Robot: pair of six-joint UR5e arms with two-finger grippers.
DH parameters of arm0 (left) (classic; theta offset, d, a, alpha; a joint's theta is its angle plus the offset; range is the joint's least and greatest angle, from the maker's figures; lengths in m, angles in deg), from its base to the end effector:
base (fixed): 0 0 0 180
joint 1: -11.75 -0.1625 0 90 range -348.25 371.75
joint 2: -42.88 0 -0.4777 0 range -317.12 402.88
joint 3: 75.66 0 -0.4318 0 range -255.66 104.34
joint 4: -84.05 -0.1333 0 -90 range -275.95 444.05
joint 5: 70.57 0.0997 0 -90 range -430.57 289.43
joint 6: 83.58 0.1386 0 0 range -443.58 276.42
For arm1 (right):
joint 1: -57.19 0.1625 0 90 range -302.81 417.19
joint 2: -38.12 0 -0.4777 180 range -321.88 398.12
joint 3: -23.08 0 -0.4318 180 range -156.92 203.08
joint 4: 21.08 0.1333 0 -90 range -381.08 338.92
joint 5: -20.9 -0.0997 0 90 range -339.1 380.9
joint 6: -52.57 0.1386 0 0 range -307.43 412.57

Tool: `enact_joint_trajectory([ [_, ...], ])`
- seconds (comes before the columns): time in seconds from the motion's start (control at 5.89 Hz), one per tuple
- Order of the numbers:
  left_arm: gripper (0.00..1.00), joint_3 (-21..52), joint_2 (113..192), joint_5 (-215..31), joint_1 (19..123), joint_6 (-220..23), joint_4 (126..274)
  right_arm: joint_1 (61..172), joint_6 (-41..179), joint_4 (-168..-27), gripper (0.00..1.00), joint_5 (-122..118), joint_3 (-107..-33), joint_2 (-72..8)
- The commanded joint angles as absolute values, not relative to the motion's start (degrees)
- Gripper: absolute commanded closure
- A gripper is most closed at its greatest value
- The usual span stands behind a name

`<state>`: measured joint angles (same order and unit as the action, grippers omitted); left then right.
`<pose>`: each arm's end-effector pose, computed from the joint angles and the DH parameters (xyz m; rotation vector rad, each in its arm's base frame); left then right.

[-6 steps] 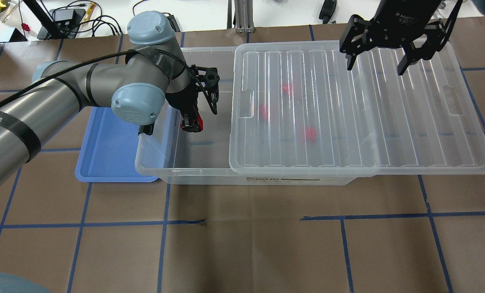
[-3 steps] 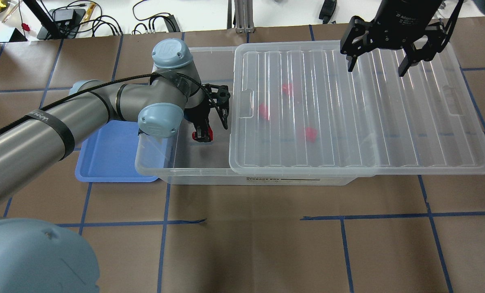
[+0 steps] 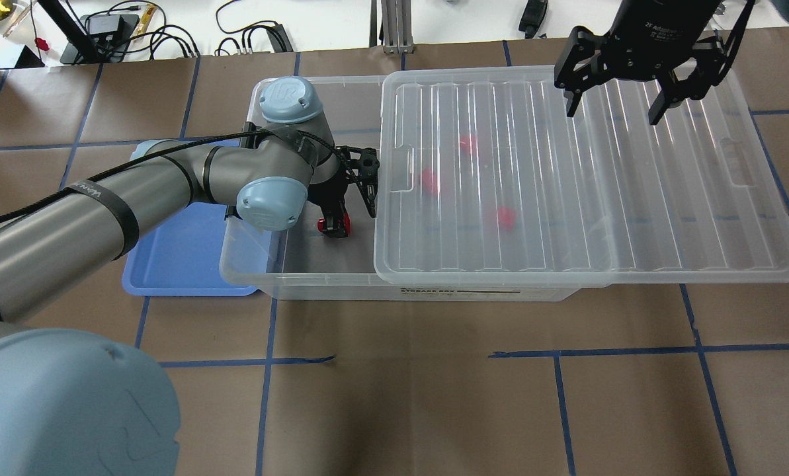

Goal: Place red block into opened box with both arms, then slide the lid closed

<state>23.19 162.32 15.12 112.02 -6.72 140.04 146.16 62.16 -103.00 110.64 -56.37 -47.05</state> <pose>-0.2596 -0.6266 0.1657 -2.0903 -2.2040 -0.0321 0.1238 -0.5661 0.5390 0.2907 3.1260 0.0650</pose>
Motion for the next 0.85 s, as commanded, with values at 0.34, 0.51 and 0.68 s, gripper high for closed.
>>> enact_joint_trajectory([
  [0.34, 0.07, 19.1, 152.4, 15.0, 111.4, -10.2, 154.9, 146.1, 62.2, -103.1, 0.00, 110.6, -56.4, -47.0],
  [0.51, 0.07, 17.9, 147.9, 15.4, 111.3, -11.8, 161.8, 146.1, 62.2, -103.2, 0.00, 110.6, -56.4, -47.0],
  [0.68, 0.05, 17.3, 143.9, 15.4, 110.1, -14.1, 166.3, 145.1, 61.1, -103.3, 0.00, 111.0, -56.4, -47.0],
])
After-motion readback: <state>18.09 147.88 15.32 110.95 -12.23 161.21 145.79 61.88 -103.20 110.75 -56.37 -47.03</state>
